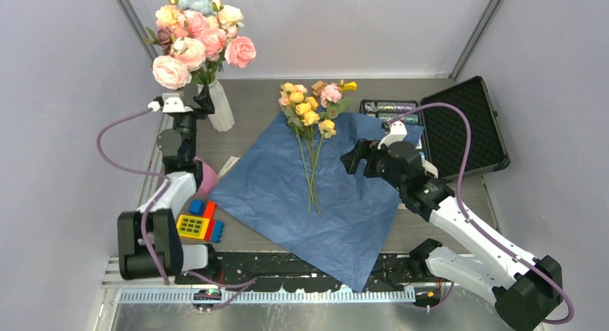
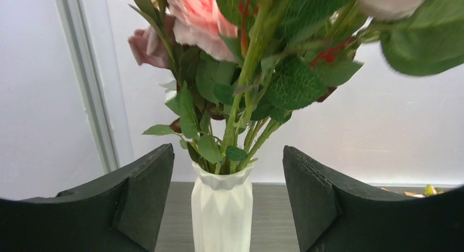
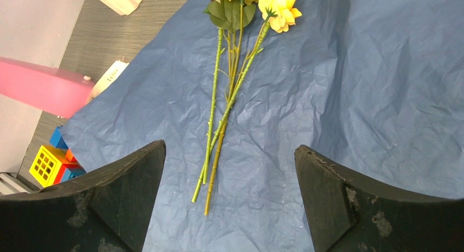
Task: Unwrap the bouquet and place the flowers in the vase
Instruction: Insert the fake flower into the vase, then pick up the fake flower from the wrapping paper.
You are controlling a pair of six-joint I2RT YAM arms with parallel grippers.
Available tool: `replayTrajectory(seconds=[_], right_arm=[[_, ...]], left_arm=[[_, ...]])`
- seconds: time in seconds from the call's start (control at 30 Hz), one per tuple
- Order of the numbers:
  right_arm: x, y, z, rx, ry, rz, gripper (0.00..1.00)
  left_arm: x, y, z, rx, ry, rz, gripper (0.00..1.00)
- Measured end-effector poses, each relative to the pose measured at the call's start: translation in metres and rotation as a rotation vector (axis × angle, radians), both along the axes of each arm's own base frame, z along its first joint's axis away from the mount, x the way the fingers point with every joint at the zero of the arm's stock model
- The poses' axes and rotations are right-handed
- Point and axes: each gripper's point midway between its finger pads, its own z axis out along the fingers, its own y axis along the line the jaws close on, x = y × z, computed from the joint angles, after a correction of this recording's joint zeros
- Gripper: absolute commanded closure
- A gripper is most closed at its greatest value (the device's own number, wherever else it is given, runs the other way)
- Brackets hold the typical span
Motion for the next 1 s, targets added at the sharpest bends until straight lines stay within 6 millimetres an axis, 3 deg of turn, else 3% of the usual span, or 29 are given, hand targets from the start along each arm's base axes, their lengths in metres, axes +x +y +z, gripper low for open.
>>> replayTrajectory(seconds=[0.23, 0.6, 0.73, 1.0], right_arm=[[0.000, 0.003, -0.006, -0.012, 0.013, 0.020, 0.08], [0.012, 0.011, -0.018, -0.073, 0.114, 0.021, 0.21], [0.019, 0.019, -0.039, -0.106, 0.198, 0.015, 0.25], [0.026, 0.048, -0.096, -0.211, 0.368, 0.008, 0.29]], left_arm=[[-0.045, 0.000, 0.037, -0.063, 0.010, 0.010, 0.21], [-0.084, -0.008, 0.035, -0.342, 0.287, -0.028, 0.18], [-0.102, -0.021, 0.017, -0.365, 0.425, -0.071, 0.17], [-0.128, -0.031, -0.046, -0.299, 0.676, -0.082, 0.16]])
